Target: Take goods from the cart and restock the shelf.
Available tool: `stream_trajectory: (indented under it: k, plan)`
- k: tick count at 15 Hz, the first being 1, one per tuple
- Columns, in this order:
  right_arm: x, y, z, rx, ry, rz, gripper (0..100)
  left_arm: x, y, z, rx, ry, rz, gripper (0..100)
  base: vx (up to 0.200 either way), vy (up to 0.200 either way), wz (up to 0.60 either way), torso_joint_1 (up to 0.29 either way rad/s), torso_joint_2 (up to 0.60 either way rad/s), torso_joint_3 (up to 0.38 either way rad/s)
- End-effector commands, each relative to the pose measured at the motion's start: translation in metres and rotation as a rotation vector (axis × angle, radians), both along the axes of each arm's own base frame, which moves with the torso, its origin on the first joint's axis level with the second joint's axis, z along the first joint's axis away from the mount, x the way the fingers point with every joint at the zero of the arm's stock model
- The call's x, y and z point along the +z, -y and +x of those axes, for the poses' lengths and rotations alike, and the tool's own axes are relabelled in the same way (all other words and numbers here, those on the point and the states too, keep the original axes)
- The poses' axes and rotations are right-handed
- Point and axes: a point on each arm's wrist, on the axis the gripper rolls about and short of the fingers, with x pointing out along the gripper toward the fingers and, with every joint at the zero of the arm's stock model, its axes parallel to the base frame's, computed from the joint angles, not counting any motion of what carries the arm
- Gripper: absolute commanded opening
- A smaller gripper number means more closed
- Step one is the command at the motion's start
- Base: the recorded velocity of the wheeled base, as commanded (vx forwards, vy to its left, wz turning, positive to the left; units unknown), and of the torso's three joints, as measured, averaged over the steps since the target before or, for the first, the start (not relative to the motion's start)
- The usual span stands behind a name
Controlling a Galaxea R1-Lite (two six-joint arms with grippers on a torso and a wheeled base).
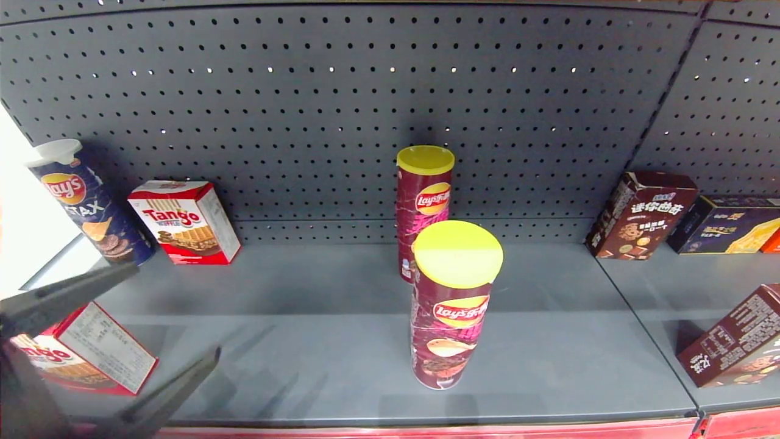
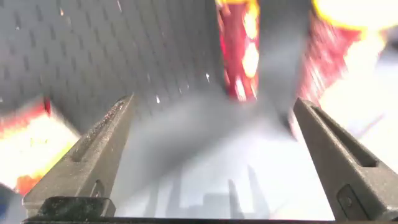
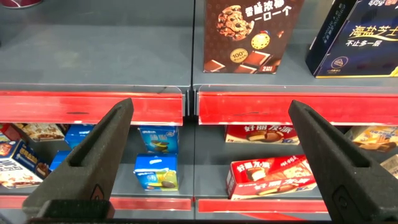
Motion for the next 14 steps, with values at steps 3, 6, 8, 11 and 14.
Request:
stream_trajectory:
  k: [3, 6, 8, 11, 14]
  plan:
    - [0.0, 0.0, 0.0, 0.0, -0.001, 0.0, 100, -0.066, -0.051, -0.077, 0.02, -0.013, 0.014, 100, 0.0, 0.0, 0.0, 0.0, 0.0, 0.0]
    - [0.0, 0.0, 0.0, 0.0, -0.001, 0.0, 100, -0.11, -0.052, -0.083, 0.141, -0.056, 0.049, 100, 0.0, 0.0, 0.0, 0.0, 0.0, 0.0]
    - [0.0, 0.0, 0.0, 0.0, -0.001, 0.0, 100, -0.117, -0.05, -0.086, 0.167, -0.082, 0.084, 100, 0.0, 0.0, 0.0, 0.0, 0.0, 0.0]
    - [0.0, 0.0, 0.0, 0.0, -0.001, -0.002, 100, -0.121, -0.048, -0.09, 0.326, -0.095, 0.058, 100, 0.0, 0.0, 0.0, 0.0, 0.0, 0.0]
    - [0.0, 0.0, 0.0, 0.0, -0.001, 0.0, 100, -0.122, -0.047, -0.094, 0.358, -0.048, 0.035, 100, 0.0, 0.0, 0.0, 0.0, 0.0, 0.0]
